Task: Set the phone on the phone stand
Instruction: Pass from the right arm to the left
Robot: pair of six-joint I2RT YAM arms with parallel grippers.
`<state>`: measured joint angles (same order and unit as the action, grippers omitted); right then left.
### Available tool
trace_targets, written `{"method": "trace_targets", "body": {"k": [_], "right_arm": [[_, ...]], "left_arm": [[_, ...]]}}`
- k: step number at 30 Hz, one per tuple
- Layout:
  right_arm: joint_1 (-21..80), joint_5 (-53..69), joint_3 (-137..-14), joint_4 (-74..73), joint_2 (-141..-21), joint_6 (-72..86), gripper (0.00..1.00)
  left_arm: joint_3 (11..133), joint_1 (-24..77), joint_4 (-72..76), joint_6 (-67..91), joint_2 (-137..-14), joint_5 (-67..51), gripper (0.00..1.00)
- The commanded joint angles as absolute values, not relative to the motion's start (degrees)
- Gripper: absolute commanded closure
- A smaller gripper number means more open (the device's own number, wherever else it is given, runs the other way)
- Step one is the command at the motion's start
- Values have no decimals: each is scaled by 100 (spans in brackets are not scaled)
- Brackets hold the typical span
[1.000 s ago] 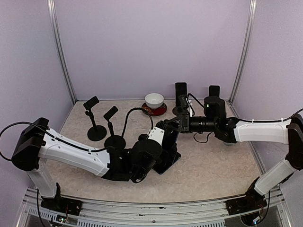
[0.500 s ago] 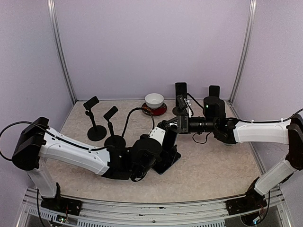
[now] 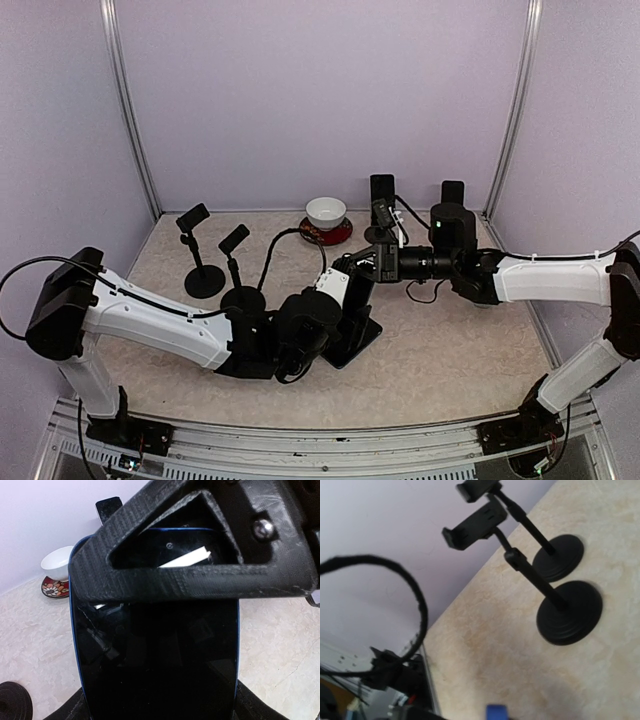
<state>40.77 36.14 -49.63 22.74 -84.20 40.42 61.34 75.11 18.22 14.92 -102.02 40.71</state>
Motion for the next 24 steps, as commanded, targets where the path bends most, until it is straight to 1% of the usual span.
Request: {"method": "trace_targets", "body": {"k": [1, 3, 4, 8, 16, 22, 24], "right_arm": [[4139, 3754, -5102, 2344, -8267, 3973, 64], [4140, 3744, -5130, 2309, -8300, 3973, 55], [4139, 3741, -5143, 2304, -8312, 3968, 52], [4140, 3741, -5185, 2326, -8377, 3990, 49], [4138, 3712, -5201, 2570, -8556, 4199, 48], [4157, 3779, -5236, 2713, -8660, 4298, 53], [4157, 3787, -5232, 2764, -8679, 4329, 56]], "left_arm": [[6133, 7487, 1961, 1347, -10156, 4063, 38], [6117, 7492, 1998, 1317, -10129, 4063, 38], [6104, 7495, 2010, 1306, -10119, 4064, 38], [6084, 7507, 2061, 1288, -10084, 4045, 38], [6010, 7557, 2232, 1231, -10065, 3995, 37], [6003, 7574, 2244, 1239, -10088, 3999, 37], [5999, 7581, 2241, 1254, -10097, 4000, 37]]}}
